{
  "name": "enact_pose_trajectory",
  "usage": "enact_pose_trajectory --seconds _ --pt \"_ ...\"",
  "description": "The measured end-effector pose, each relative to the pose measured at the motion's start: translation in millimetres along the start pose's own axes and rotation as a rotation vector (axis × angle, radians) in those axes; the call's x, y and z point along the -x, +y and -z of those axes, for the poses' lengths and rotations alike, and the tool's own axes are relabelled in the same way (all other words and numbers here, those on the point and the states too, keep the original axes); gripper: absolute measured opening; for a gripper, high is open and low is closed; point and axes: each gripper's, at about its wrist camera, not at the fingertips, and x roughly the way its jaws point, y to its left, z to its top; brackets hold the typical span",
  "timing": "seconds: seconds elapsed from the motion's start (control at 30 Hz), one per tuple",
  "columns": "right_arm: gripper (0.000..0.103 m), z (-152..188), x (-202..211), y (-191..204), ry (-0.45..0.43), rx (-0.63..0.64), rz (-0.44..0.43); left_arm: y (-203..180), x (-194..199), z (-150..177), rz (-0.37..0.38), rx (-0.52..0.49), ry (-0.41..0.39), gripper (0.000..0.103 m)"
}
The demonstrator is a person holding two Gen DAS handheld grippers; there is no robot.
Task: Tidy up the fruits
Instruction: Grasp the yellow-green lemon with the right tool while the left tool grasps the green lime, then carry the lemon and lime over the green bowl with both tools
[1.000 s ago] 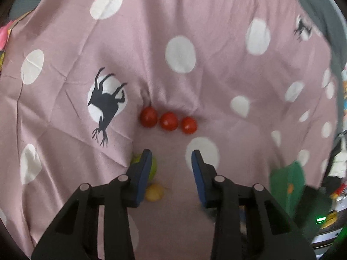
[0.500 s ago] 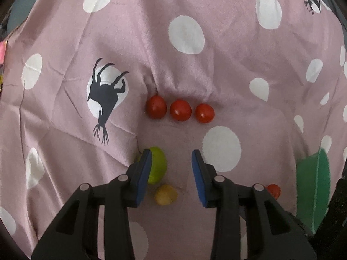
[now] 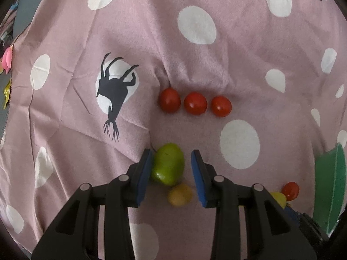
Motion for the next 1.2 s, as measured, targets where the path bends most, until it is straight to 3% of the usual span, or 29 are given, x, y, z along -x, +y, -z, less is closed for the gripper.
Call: enact_pose_trajectory --seconds 0.27,0.33,0.4,0.63,0.9,1.2 --pt "0.043 -1 -2 2 0.011 0.011 0.020 -17 -13 2 -0.027 -0.044 -0.019 0.035" --pt "0.043 -1 -2 2 0.014 0.010 0.026 -17 -26 3 0.004 -0.022 0.048 0.035" --pt "0.043 -1 -3 2 0.014 0.010 0.034 -18 -27 4 -0.003 -0.014 0.008 0.034" --pt "0.043 0 -2 2 0.004 0.017 0.051 -14 -27 4 0.024 0.033 0.014 0.034" --pt "0.043 -1 6 -1 -0.032 0.019 0.076 -22 5 11 0.072 -0.006 -0.059 0.034" --pt "0.043 -7 40 -13 -0.131 -0.009 0.125 -40 47 17 0.161 -0.060 -0.135 0.034"
